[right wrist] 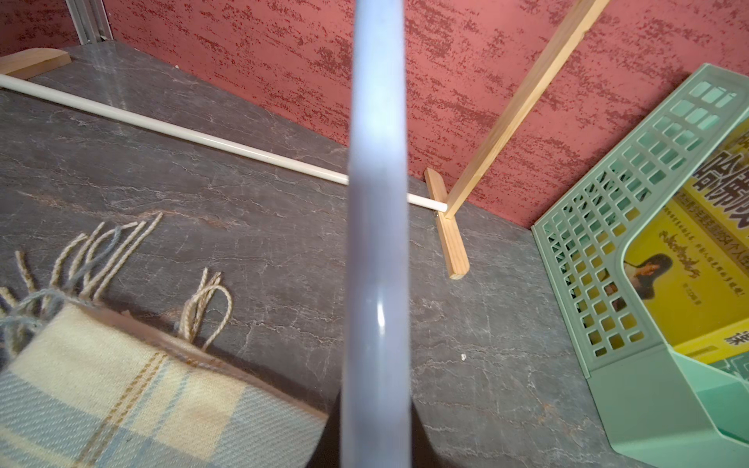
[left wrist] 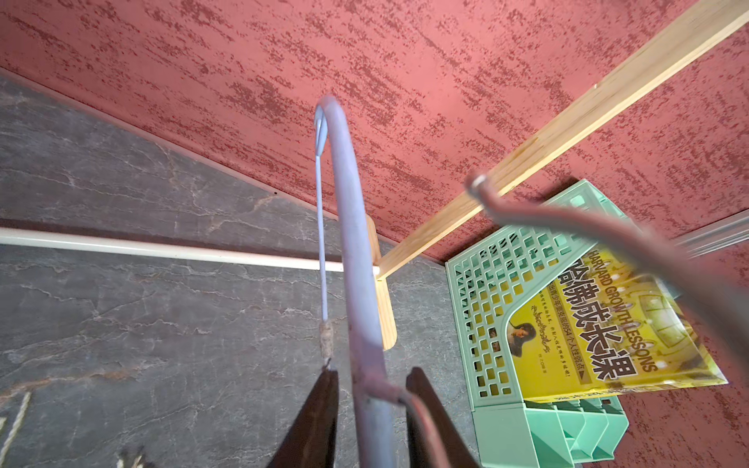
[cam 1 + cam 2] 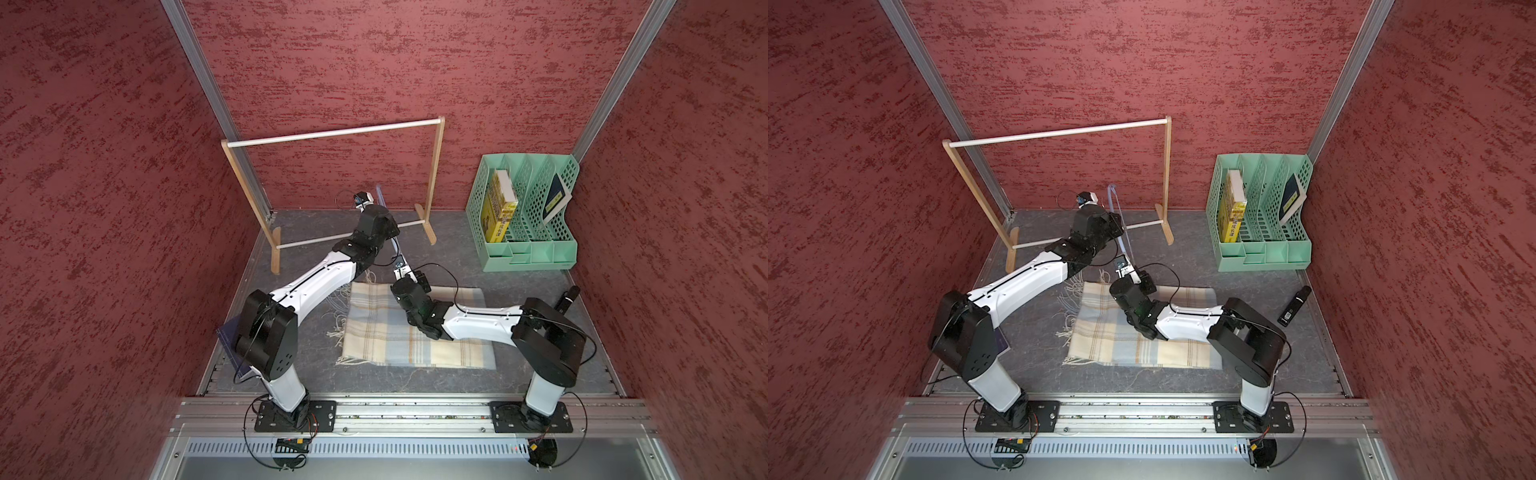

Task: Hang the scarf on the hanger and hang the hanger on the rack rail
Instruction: Pick up the hanger from the clothesline.

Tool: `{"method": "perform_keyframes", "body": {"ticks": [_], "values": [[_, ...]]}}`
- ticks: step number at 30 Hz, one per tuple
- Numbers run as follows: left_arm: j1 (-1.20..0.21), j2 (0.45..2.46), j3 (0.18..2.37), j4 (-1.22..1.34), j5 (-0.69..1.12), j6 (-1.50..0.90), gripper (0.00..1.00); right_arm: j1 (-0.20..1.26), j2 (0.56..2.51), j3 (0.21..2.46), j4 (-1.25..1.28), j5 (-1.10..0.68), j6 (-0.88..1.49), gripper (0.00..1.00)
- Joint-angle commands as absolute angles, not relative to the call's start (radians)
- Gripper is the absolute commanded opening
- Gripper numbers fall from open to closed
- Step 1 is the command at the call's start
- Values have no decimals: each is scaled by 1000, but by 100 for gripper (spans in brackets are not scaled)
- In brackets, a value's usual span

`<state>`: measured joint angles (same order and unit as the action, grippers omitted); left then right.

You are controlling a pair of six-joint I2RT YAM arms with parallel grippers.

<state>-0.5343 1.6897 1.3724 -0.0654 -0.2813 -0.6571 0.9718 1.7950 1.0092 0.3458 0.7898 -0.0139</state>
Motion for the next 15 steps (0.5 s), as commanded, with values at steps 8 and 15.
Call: {"method": "perform_keyframes", "body": {"ticks": [8, 15], "values": [[-538, 1713, 1439, -81, -316, -626, 27, 981, 1788, 1060, 372, 792, 4, 0], [-537, 1735, 1454, -91, -313, -628, 0, 981, 1792, 1065, 373, 792, 1, 0]]}}
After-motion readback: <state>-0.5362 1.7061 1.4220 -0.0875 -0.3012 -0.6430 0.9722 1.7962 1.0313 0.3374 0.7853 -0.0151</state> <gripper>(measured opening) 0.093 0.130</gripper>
